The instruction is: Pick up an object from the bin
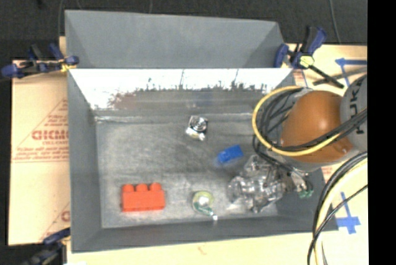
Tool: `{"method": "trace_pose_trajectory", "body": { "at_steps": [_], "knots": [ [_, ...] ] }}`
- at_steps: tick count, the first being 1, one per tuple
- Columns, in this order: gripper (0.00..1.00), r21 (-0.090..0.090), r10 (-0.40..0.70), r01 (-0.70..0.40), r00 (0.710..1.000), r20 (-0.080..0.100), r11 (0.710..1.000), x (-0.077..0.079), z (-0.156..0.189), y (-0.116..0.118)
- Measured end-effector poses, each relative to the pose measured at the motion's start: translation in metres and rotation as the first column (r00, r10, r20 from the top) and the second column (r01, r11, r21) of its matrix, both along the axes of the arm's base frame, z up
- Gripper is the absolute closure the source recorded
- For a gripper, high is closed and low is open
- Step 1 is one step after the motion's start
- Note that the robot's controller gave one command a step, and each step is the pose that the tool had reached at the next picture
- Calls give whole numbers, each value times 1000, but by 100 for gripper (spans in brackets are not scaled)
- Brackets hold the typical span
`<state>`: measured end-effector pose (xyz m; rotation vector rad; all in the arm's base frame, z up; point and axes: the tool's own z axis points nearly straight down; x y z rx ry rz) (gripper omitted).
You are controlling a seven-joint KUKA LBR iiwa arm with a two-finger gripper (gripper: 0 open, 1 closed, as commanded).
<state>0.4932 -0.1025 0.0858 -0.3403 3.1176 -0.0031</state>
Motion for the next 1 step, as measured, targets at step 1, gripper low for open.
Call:
{"method": "trace_pose_trajectory", "body": {
  "at_steps": [1],
  "knots": [
    [100, -2, 7, -7, 1000, 4, 1000, 7, 170, 4]
  ]
}}
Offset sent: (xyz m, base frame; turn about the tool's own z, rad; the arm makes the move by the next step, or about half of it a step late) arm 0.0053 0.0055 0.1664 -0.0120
